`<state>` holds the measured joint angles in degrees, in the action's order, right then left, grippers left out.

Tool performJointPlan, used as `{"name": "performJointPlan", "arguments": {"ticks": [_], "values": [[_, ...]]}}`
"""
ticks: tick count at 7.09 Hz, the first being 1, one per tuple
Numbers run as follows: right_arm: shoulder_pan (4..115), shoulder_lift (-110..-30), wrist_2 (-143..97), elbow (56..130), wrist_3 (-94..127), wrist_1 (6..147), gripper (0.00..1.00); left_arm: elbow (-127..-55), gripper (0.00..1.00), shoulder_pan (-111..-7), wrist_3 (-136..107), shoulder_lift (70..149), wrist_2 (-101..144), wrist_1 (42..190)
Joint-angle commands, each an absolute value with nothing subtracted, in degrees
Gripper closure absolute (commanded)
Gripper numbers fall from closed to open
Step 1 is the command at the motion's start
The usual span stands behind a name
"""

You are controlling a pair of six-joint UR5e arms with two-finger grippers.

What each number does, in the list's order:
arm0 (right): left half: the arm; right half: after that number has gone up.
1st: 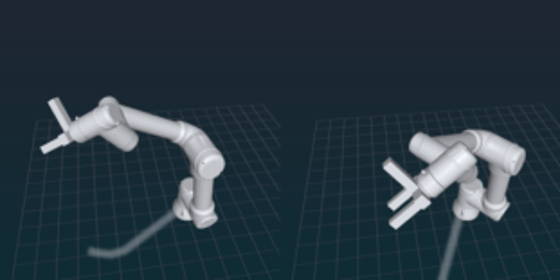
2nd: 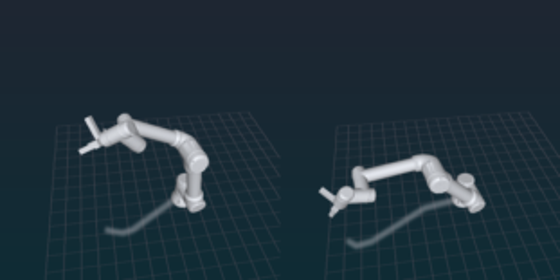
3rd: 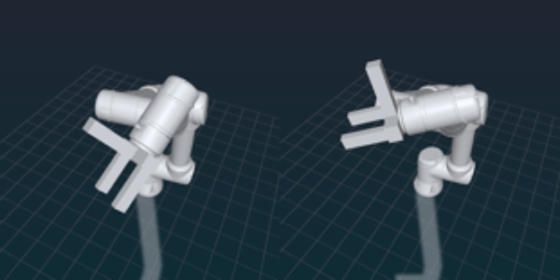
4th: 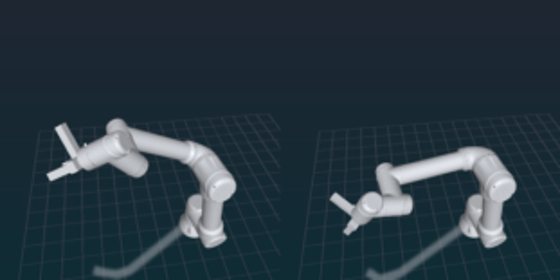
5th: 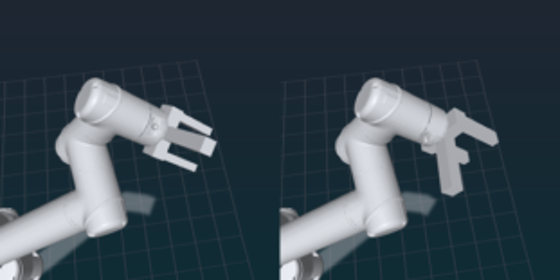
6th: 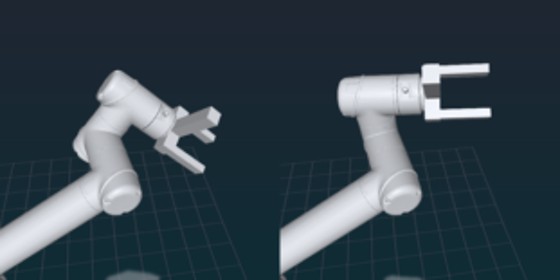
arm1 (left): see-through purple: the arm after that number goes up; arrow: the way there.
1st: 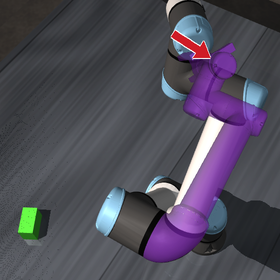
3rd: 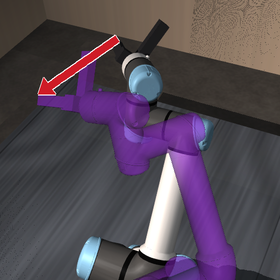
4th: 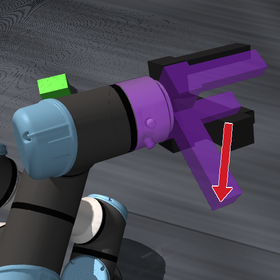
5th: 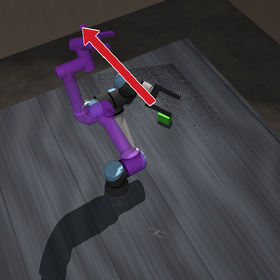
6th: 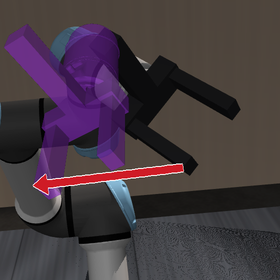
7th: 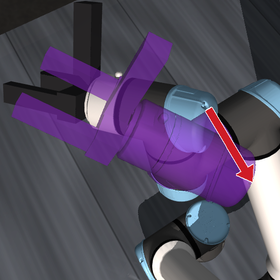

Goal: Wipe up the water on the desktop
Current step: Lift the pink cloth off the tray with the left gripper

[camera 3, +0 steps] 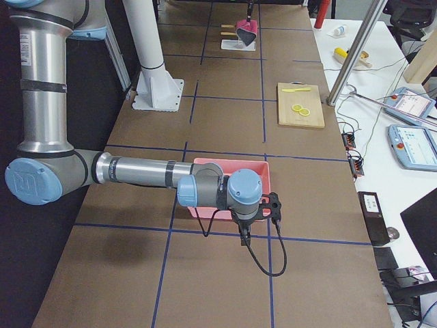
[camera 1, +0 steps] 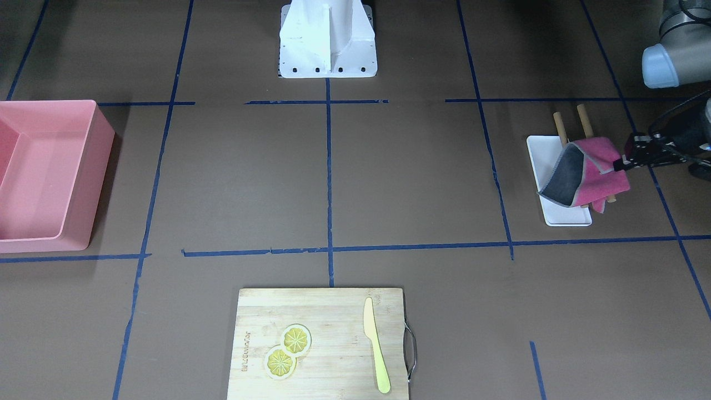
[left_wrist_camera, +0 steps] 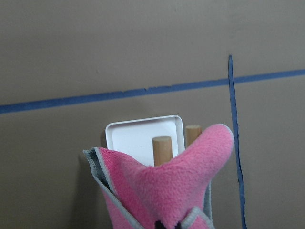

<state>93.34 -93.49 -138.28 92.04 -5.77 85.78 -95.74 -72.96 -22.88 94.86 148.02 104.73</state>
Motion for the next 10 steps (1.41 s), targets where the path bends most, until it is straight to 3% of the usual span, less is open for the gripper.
{"name": "performJointPlan", "arguments": {"ticks": [1, 3, 5, 6, 9, 10], "values": [[93.3, -92.8, -137.6, 92.9, -5.8, 85.8, 0.00, -96.8, 0.98, -76.6, -22.9, 96.1, 150.9, 103.0], [93.3, -92.6, -138.0, 93.3, -2.5, 85.8, 0.00, -101.2, 0.98, -80.5, -22.9, 99.1, 154.6, 95.4], [92.2, -94.1, -137.6, 91.9, -1.4, 74.0, 0.00, -108.2, 0.98, -81.9, -23.1, 107.2, 154.3, 78.5], [91.3, -93.5, -138.1, 91.1, 0.6, 73.3, 0.00, -108.1, 0.98, -81.7, -25.4, 111.1, 154.0, 75.9], [86.5, -85.4, -140.7, 95.0, 13.7, 73.1, 0.00, -108.2, 0.98, -74.9, -41.8, 116.0, 154.0, 79.0], [81.5, -82.6, -140.5, 100.1, 22.6, 73.0, 0.00, -108.0, 0.98, -72.1, -47.9, 116.1, 151.9, 83.1]]}}
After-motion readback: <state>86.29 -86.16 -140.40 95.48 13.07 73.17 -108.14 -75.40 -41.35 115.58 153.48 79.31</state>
